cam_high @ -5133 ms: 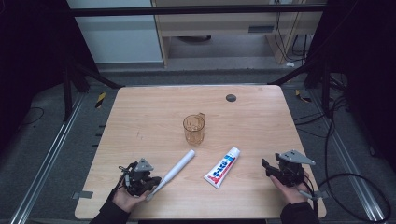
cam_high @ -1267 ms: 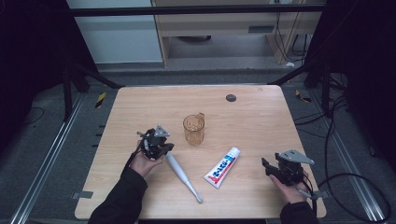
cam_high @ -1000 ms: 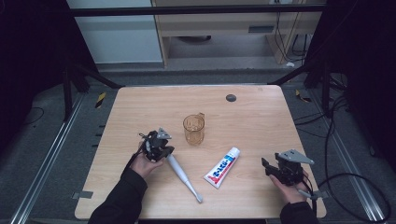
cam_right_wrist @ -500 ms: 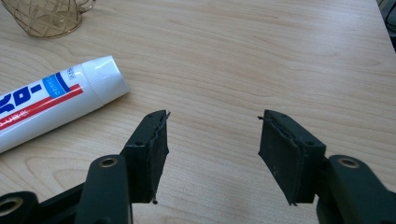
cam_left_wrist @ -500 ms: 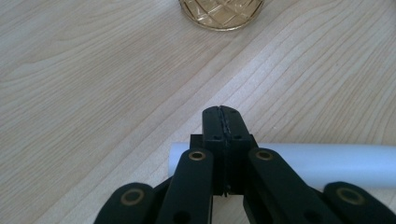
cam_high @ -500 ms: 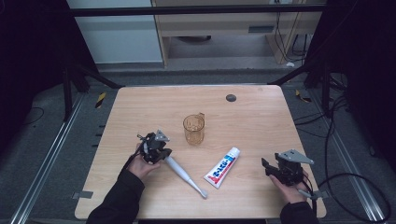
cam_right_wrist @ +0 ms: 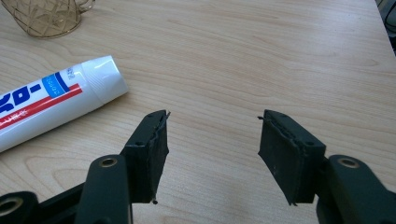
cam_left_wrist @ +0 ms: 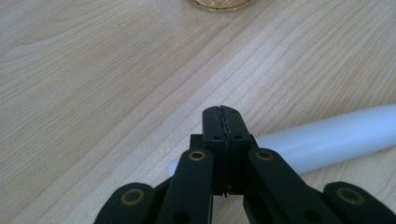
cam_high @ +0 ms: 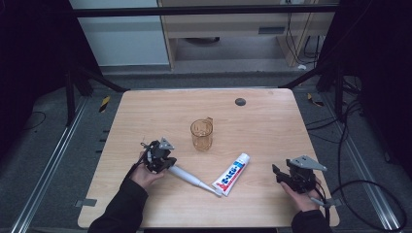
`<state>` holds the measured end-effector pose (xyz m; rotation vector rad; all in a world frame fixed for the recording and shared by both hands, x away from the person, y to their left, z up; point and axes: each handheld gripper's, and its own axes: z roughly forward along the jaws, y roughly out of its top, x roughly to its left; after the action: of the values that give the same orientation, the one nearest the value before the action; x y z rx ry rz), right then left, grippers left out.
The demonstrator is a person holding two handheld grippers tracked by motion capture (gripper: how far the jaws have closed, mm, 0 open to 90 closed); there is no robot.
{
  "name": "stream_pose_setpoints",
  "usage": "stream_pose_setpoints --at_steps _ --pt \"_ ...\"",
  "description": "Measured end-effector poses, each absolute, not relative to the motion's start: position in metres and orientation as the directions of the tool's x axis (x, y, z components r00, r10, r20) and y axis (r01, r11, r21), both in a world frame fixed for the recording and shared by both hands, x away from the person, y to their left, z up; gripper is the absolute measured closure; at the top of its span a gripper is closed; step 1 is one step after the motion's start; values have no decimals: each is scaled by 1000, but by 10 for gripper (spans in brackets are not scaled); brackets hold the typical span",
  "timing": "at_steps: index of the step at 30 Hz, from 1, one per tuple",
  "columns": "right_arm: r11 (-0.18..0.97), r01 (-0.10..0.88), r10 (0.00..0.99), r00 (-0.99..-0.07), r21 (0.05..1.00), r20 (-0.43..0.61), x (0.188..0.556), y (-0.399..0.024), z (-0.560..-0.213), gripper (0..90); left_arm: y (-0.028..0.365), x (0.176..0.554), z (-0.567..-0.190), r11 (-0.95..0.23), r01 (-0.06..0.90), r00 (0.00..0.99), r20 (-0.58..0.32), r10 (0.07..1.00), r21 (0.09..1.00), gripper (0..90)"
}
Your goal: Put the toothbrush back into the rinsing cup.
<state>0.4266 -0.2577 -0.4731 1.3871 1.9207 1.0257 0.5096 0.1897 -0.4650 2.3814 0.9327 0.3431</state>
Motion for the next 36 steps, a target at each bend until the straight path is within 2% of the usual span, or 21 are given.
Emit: stream_pose_setpoints --at_steps 36 --pt "181 528 949 -316 830 -6 427 -257 -474 417 217 475 -468 -597 560 727 4 686 575 896"
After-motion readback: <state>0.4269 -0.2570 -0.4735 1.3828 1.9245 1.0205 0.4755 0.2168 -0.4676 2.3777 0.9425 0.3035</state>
